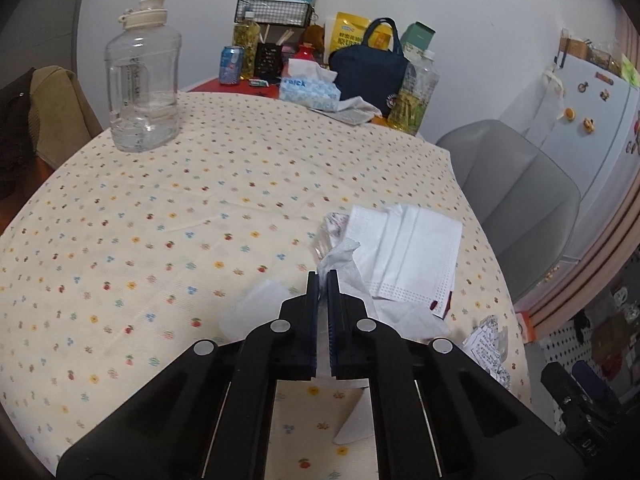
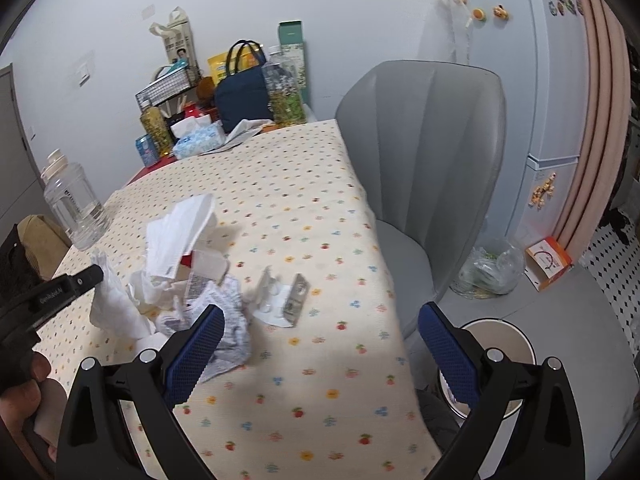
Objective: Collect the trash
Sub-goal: 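Grasp a white tissue with the left tool, then grasp the crumpled printed paper with the right tool while the left tool holds the tissue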
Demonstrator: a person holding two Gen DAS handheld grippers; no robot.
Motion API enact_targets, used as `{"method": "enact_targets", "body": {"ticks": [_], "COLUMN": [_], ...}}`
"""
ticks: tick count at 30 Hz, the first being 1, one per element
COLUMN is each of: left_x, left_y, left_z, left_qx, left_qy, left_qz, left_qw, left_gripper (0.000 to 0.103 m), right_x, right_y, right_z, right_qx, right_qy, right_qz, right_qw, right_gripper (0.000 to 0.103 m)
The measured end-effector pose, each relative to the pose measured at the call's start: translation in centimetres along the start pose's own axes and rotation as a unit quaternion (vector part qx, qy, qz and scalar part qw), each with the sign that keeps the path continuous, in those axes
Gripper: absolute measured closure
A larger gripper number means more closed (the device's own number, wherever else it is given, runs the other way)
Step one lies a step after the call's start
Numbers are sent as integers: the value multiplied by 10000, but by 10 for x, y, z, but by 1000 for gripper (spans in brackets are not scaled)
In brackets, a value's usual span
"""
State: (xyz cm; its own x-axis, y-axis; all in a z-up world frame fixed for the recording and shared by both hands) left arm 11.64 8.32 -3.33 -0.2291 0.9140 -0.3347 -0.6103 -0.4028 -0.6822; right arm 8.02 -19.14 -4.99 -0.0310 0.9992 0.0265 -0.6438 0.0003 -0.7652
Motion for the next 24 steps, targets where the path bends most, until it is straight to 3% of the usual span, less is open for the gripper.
{"method": "enact_targets", "body": {"ticks": [9,16,18,20,22,24], "left_x": [33,42,40,38,36,33], "left_y": [-6,5,5,5,5,5], "left_z": [13,-2,-4,-5,-5,-4], "left_qx": [-206,-12,-9,-5,-3,-8], "left_qy": [-326,-462,-464,-446,-438,-435], "left_qz": [205,196,177,154,123,97], "left_qw": [9990,9987,9988,9989,9990,9990], "left_gripper": [98,98,98,98,98,98], "right_x": [40,59,58,60,62,63], "right_y": [-1,4,3,4,5,4], "right_z": [-6,-20,-23,-27,-30,-24], "right_qx": [45,204,242,376,500,404], "right_qy": [-315,-383,-416,-641,-796,-876], "right_qz": [319,474,482,490,537,598], "right_qw": [9990,9979,9977,9960,9941,9935], "right_gripper": [8,10,18,58,70,73]}}
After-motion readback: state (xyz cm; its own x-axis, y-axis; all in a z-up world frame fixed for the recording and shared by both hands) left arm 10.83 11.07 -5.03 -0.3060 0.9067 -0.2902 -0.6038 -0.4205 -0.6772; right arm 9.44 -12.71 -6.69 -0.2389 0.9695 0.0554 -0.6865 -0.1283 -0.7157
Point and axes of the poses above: each gripper's, at about its wrist camera, not at the fingertips, and z roughly against the way its jaws point, x to its left, y to its underside, the point moved 2 cm from there along -z, roughly the way its jaws point, and after that the axes turned 9 degrees about z, right-handed, at the moved point
